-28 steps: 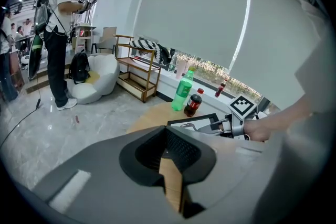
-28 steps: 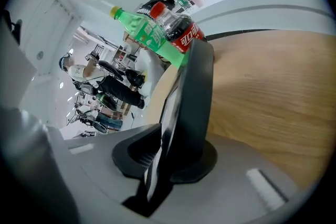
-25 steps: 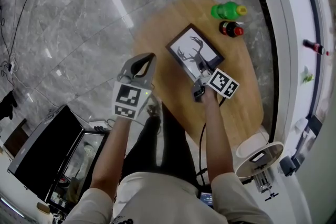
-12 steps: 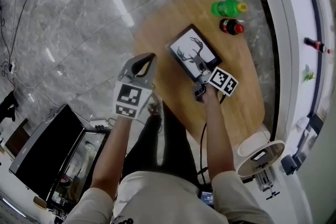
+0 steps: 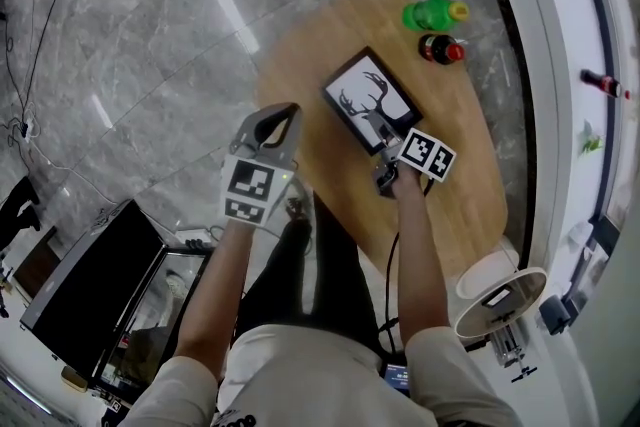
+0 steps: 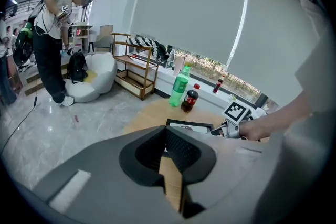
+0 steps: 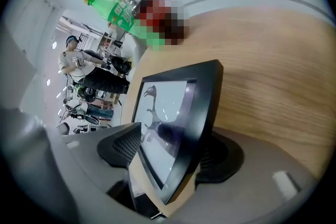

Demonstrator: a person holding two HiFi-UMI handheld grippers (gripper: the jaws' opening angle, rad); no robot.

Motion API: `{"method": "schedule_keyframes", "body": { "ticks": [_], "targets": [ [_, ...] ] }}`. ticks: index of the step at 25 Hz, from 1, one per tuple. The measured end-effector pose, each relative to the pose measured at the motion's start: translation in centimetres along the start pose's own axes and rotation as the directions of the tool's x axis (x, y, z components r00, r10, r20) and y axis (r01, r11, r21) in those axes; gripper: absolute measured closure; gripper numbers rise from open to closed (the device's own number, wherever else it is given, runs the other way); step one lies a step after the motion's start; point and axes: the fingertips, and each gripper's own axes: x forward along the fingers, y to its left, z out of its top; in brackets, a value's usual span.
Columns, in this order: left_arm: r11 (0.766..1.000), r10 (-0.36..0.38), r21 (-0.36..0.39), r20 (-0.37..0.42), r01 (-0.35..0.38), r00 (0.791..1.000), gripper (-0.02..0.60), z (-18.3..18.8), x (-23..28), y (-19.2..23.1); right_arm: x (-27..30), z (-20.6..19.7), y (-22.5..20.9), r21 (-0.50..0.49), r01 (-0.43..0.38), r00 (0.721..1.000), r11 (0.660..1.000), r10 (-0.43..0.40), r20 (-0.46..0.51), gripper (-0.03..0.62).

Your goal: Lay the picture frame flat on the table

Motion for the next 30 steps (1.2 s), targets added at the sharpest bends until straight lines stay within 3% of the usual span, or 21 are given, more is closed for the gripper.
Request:
{"method": "schedule_keyframes", "body": {
  "ticks": [15,23,30],
  "targets": [
    [0.999,-0.004,0.035,0.016,0.003,1.000,0.571,0.6,-1.9,-1.6,-3.2,-2.5,-2.6,0.035,0.026,1.000,0.999,-0.026,0.002,0.279],
    [0.998,0.011,0.062,0.072,-0.016,0.997,0.571,2.5,-5.4,-1.8,-7.0,-3.0,-0.2,-0.084,0.045,0.998,0.995,-0.041,0.040,0.279],
    [0.994,0.040,0.093,0.122,-0.052,0.992,0.571,4.3,-11.0,-2.0,-12.3,-3.6,4.9,-0.201,0.030,0.993,0.979,-0.006,0.121,0.291]
  ]
}}
